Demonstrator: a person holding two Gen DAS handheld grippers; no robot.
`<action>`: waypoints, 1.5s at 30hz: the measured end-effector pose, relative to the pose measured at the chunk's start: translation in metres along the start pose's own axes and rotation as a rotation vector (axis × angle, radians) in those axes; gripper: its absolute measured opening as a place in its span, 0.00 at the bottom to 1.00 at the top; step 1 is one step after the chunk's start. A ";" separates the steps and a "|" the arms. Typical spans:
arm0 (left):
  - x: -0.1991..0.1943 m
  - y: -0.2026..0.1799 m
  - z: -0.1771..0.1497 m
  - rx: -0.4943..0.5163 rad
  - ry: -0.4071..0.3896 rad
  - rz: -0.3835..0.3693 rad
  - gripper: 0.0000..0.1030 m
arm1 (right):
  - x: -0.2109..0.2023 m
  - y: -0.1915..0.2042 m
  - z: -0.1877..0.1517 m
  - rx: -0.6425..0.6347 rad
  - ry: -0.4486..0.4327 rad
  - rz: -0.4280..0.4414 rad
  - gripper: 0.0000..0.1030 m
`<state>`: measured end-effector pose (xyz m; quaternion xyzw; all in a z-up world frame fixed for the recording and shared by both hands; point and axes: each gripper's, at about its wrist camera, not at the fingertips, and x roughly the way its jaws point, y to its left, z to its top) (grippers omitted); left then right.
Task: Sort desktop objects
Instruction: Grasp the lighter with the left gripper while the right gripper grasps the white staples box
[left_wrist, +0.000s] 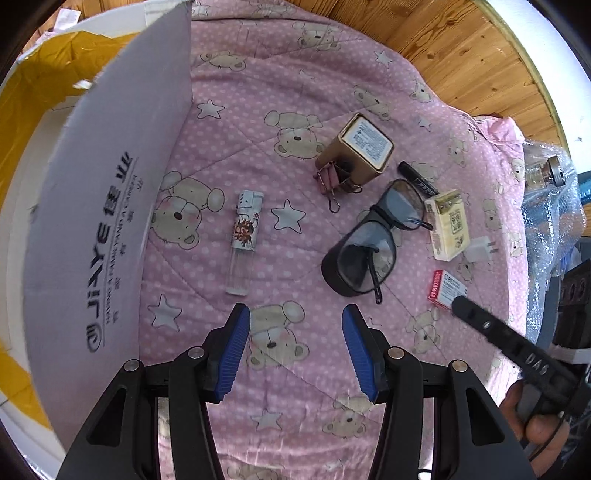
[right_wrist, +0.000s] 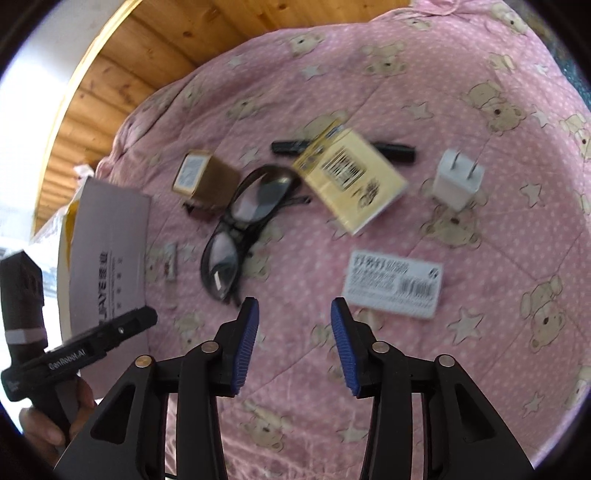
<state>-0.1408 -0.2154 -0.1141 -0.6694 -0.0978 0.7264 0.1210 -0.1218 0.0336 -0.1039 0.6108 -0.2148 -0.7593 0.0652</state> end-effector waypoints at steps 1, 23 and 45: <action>0.003 0.002 0.002 -0.006 0.002 0.002 0.52 | 0.000 -0.002 0.003 0.004 -0.009 -0.009 0.47; 0.046 0.032 0.032 -0.078 -0.010 0.011 0.60 | 0.020 -0.031 0.010 0.000 -0.050 -0.277 0.65; 0.034 0.036 0.023 -0.072 -0.078 0.054 0.19 | 0.018 -0.053 -0.005 0.070 -0.018 -0.224 0.69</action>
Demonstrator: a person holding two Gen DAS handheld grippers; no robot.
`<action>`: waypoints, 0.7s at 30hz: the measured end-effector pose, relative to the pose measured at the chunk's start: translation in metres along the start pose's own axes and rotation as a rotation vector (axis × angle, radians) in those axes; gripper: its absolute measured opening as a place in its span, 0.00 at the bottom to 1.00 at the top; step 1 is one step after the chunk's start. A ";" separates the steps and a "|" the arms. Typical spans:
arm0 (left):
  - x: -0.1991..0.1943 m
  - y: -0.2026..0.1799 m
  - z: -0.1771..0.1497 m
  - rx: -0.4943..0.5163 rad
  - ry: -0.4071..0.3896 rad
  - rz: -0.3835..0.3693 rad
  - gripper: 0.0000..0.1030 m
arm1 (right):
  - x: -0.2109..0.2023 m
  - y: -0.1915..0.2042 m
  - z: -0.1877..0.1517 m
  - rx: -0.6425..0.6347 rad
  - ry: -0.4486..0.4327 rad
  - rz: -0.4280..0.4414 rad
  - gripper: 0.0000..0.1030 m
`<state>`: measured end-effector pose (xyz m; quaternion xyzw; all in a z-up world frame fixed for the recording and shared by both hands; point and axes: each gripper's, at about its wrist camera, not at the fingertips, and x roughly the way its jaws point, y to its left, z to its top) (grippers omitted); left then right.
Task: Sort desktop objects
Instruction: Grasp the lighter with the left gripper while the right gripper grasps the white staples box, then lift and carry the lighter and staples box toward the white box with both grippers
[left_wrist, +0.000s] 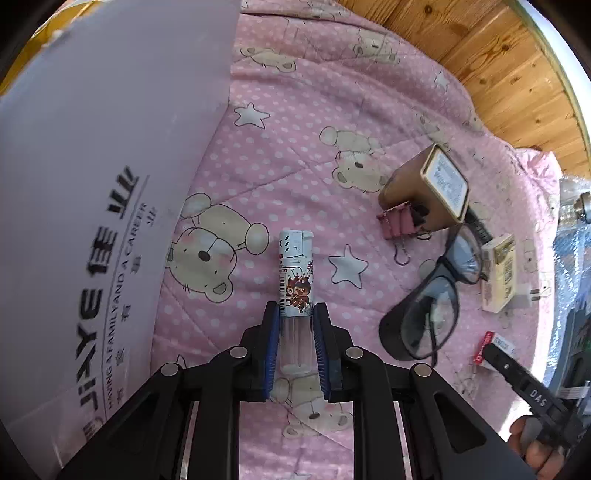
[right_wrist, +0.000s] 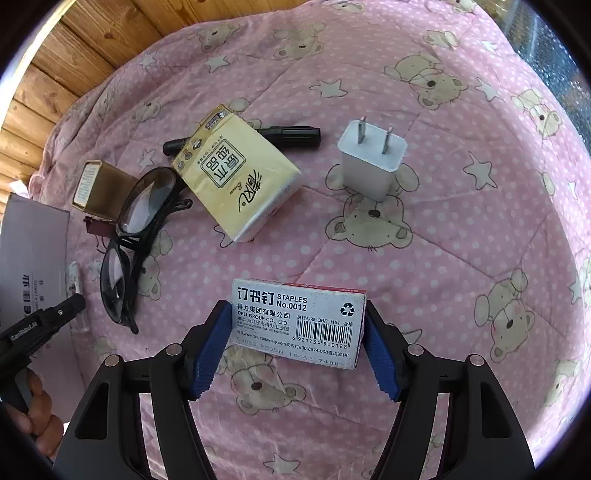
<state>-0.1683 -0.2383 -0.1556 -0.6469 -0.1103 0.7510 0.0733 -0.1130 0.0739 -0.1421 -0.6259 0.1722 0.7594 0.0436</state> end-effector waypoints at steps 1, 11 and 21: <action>-0.004 0.000 -0.001 -0.007 -0.006 -0.005 0.19 | -0.001 -0.001 -0.001 0.001 0.000 0.005 0.69; -0.025 -0.022 0.000 0.024 -0.023 -0.026 0.19 | -0.013 0.005 0.003 0.001 -0.020 0.040 0.69; -0.051 -0.026 -0.022 0.042 -0.037 -0.047 0.19 | -0.023 0.023 -0.006 -0.027 -0.025 0.059 0.69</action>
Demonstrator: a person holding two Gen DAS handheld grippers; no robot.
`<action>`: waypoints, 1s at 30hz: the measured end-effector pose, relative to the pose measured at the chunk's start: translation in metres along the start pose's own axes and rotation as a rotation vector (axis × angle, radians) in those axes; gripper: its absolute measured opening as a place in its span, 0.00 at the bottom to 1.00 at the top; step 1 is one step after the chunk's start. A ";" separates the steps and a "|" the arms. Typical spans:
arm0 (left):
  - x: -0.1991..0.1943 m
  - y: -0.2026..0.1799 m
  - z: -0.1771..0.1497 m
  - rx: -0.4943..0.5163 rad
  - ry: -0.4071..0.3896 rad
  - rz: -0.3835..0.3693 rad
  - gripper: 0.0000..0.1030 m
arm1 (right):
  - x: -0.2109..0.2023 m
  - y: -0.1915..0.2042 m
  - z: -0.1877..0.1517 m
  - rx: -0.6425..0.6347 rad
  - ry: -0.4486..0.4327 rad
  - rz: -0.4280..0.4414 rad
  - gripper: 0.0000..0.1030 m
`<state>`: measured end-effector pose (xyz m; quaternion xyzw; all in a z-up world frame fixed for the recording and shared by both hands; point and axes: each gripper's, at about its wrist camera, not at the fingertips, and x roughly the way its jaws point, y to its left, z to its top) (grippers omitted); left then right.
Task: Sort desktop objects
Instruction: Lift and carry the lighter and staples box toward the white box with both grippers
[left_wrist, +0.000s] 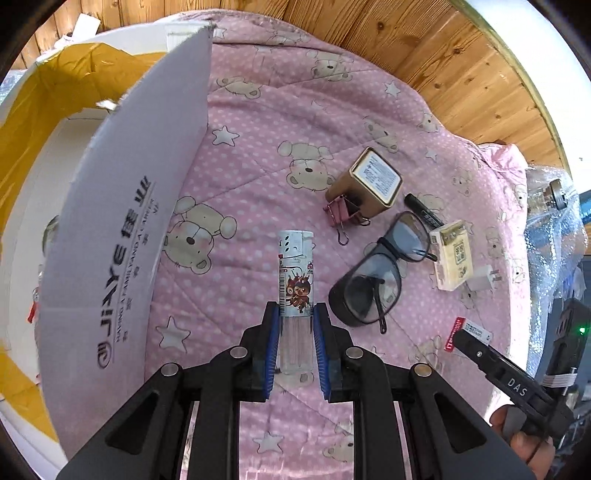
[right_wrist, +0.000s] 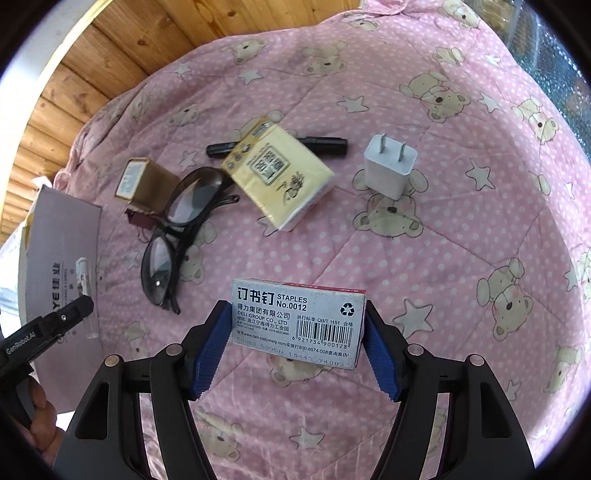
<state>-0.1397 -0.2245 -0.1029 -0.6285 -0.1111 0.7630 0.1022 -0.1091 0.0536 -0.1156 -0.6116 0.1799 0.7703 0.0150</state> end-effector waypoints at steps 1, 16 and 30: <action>-0.002 0.000 -0.001 -0.001 -0.002 -0.007 0.19 | -0.001 0.003 -0.001 -0.006 -0.001 0.002 0.69; -0.046 -0.008 -0.020 -0.001 -0.064 -0.065 0.19 | -0.031 0.041 -0.018 -0.098 -0.034 0.024 0.69; -0.085 -0.008 -0.035 -0.006 -0.128 -0.100 0.19 | -0.055 0.075 -0.030 -0.179 -0.062 0.047 0.69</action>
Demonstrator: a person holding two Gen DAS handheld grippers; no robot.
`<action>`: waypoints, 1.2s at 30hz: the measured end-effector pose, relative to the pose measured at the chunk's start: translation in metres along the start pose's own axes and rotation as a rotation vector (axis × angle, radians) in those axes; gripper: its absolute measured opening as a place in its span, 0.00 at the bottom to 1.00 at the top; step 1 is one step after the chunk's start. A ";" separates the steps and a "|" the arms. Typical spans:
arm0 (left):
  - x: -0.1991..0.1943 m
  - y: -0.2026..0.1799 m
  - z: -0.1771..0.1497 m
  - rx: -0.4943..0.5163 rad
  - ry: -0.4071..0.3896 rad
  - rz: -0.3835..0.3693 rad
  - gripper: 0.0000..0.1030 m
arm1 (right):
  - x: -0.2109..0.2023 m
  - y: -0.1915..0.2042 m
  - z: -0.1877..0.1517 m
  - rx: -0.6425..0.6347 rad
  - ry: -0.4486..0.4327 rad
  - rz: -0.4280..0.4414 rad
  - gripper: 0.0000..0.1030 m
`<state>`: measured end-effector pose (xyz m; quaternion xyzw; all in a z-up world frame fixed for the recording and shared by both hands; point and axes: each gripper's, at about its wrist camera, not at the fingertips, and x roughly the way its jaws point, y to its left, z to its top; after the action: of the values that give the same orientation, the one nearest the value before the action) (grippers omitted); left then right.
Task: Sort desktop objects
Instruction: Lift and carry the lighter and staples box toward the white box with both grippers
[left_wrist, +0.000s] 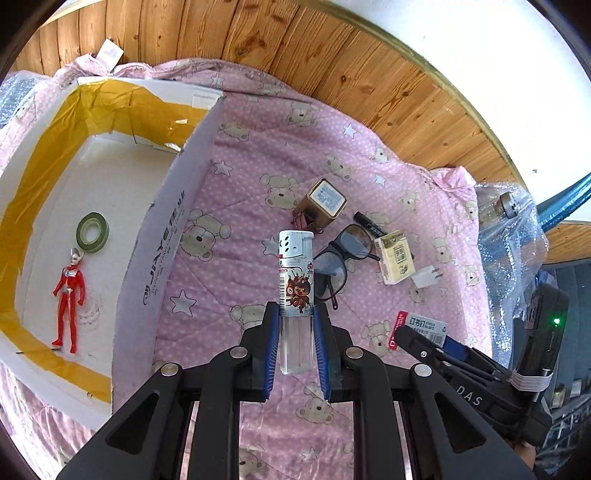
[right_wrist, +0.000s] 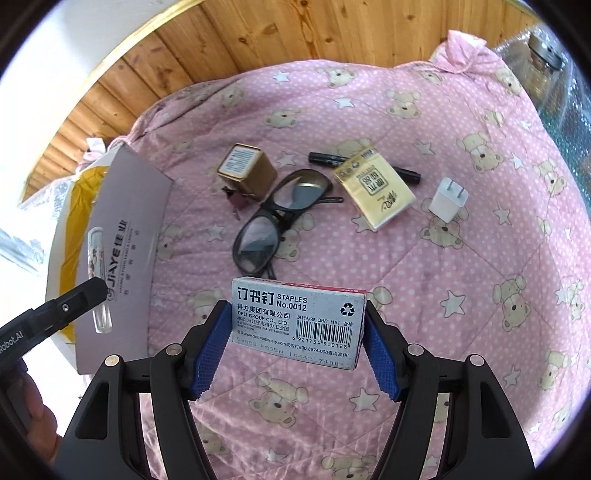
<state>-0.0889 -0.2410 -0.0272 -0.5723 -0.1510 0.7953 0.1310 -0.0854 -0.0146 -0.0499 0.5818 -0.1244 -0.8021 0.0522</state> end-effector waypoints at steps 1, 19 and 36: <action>-0.003 0.000 0.000 0.000 -0.005 -0.002 0.19 | -0.002 0.002 0.000 -0.004 -0.003 0.001 0.69; -0.062 0.016 -0.015 -0.044 -0.116 -0.033 0.19 | -0.039 0.073 -0.008 -0.157 -0.055 0.036 0.69; -0.107 0.069 -0.023 -0.168 -0.213 -0.030 0.19 | -0.058 0.159 -0.002 -0.315 -0.092 0.066 0.69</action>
<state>-0.0364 -0.3430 0.0327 -0.4912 -0.2387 0.8341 0.0775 -0.0747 -0.1544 0.0446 0.5247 -0.0186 -0.8354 0.1631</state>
